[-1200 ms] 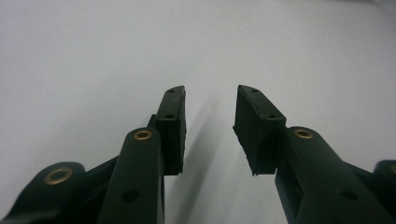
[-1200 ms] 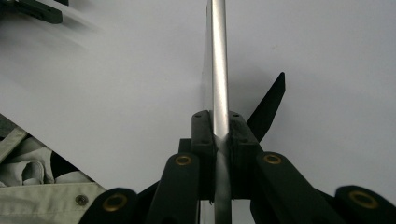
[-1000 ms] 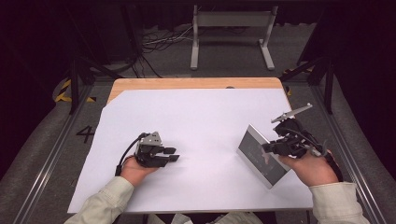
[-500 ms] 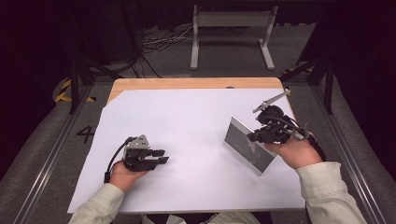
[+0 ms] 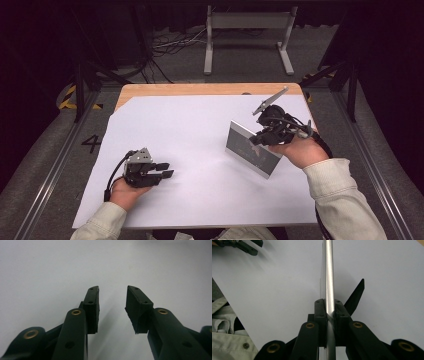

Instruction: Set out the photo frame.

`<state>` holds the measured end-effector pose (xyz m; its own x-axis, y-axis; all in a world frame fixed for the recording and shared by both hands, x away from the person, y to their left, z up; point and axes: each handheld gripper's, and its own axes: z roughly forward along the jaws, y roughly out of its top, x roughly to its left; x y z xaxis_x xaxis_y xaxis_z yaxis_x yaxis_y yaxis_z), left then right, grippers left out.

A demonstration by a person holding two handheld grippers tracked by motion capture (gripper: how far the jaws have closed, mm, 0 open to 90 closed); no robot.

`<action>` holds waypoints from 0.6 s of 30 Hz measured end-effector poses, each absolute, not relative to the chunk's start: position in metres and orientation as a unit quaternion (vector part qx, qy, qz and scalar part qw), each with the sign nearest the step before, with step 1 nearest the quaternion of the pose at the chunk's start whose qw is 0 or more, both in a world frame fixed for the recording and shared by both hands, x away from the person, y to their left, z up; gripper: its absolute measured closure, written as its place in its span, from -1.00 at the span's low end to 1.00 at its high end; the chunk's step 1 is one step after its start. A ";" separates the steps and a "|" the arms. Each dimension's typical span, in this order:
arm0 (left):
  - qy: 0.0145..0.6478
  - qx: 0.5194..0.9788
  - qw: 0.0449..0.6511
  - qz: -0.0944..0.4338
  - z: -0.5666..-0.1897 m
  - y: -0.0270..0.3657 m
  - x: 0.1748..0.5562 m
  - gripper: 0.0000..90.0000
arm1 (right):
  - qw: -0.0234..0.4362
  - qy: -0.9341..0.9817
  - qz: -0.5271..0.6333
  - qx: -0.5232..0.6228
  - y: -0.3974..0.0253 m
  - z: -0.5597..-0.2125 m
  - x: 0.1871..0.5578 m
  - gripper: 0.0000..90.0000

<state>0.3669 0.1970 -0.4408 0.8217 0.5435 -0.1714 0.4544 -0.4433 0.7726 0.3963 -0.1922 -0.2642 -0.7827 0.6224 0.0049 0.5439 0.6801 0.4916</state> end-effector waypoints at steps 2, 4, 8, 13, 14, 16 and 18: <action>0.297 0.848 0.435 0.055 -0.442 0.200 0.364 0.41 | 0.081 0.917 0.239 0.308 -0.189 -0.264 0.399 0.86; 0.301 0.847 0.435 0.056 -0.442 0.202 0.362 0.41 | 0.080 0.920 0.239 0.300 -0.186 -0.265 0.402 0.86; 0.304 0.845 0.435 0.061 -0.442 0.206 0.360 0.41 | 0.078 0.926 0.239 0.280 -0.180 -0.266 0.406 0.86; 0.311 0.842 0.436 0.064 -0.442 0.210 0.357 0.38 | 0.075 0.933 0.238 0.260 -0.172 -0.268 0.411 0.86; 0.313 0.841 0.437 0.065 -0.442 0.211 0.357 0.38 | 0.075 0.934 0.237 0.255 -0.170 -0.269 0.412 0.86; 0.313 0.842 0.435 0.066 -0.442 0.212 0.356 0.38 | 0.072 0.936 0.236 0.251 -0.167 -0.271 0.414 0.86; 0.317 0.840 0.436 0.065 -0.443 0.213 0.356 0.38 | 0.070 0.940 0.234 0.240 -0.163 -0.273 0.417 0.86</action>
<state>0.3556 0.2126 -0.4426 0.7908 0.5888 -0.1672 0.4755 -0.4188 0.7736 0.4167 -0.1630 -0.2729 -0.8748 0.4840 -0.0202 0.4182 0.7756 0.4728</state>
